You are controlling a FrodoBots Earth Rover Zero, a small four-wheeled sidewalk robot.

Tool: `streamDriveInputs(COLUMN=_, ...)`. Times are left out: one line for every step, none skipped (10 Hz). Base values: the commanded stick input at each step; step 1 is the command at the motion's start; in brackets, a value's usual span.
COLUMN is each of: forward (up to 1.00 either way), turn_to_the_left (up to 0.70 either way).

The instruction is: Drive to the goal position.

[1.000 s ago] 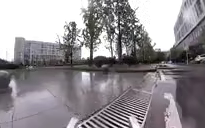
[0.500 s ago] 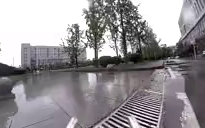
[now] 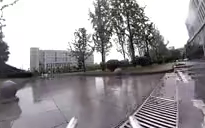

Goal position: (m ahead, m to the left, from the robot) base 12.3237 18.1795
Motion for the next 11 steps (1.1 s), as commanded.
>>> streamDriveInputs(forward=0.45, turn_to_the_left=0.27)
streamDriveInputs(forward=0.45, turn_to_the_left=0.27)
streamDriveInputs(forward=0.45, turn_to_the_left=0.27)
streamDriveInputs(forward=0.45, turn_to_the_left=0.11)
streamDriveInputs(forward=0.45, turn_to_the_left=0.0)
streamDriveInputs(forward=0.62, turn_to_the_left=0.0)
streamDriveInputs(forward=0.7, turn_to_the_left=0.0)
streamDriveInputs(forward=0.7, turn_to_the_left=0.0)
streamDriveInputs(forward=0.7, turn_to_the_left=0.0)
streamDriveInputs(forward=0.7, turn_to_the_left=0.0)
streamDriveInputs(forward=0.7, turn_to_the_left=0.0)
